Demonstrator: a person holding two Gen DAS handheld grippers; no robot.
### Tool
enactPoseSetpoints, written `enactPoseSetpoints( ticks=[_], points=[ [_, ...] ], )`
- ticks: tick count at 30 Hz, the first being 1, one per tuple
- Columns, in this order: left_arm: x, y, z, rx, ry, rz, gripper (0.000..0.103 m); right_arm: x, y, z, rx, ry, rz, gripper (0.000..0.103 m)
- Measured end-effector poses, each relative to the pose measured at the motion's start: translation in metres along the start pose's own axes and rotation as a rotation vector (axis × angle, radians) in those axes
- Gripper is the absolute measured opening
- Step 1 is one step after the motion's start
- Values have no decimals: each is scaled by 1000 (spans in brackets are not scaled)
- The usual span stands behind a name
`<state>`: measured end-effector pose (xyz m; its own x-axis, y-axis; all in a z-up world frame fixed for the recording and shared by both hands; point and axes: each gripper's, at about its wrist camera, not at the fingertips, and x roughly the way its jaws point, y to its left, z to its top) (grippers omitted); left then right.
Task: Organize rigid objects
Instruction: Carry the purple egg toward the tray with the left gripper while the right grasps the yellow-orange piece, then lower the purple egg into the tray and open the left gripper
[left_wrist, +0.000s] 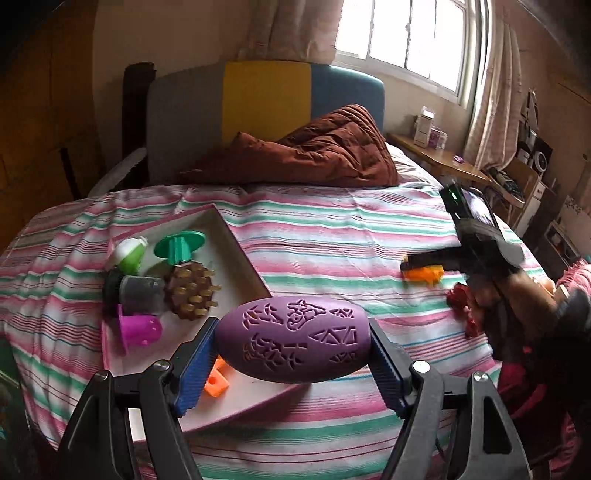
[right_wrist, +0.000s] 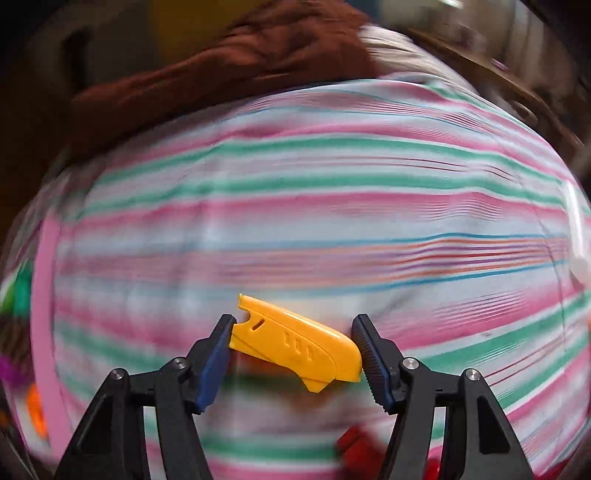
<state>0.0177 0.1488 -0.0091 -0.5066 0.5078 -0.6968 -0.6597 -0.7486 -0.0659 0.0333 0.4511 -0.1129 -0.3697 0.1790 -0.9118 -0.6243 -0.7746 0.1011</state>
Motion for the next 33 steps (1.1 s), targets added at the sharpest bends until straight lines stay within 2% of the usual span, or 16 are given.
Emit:
enactPoseSetpoints(
  ticks=[3, 6, 13, 27, 31, 33],
  points=[
    [-1, 7, 2, -9, -6, 28, 77, -8, 21, -22, -121, -4, 70, 66],
    [-3, 15, 1, -24, -4, 58, 77, -6, 29, -26, -165, -2, 55, 68],
    [-6, 30, -3, -48, -1, 115, 77, -4, 25, -24, -156, -12, 60, 68],
    [-16, 58, -16, -99, 13, 196, 77, -3, 30, -23, -159, -1, 77, 79],
    [-20, 67, -18, -113, 11, 216, 77, -4, 29, -25, -156, 6, 78, 79],
    [-23, 72, -18, -121, 3, 234, 77, -3, 30, -25, -169, 7, 60, 75]
  ],
)
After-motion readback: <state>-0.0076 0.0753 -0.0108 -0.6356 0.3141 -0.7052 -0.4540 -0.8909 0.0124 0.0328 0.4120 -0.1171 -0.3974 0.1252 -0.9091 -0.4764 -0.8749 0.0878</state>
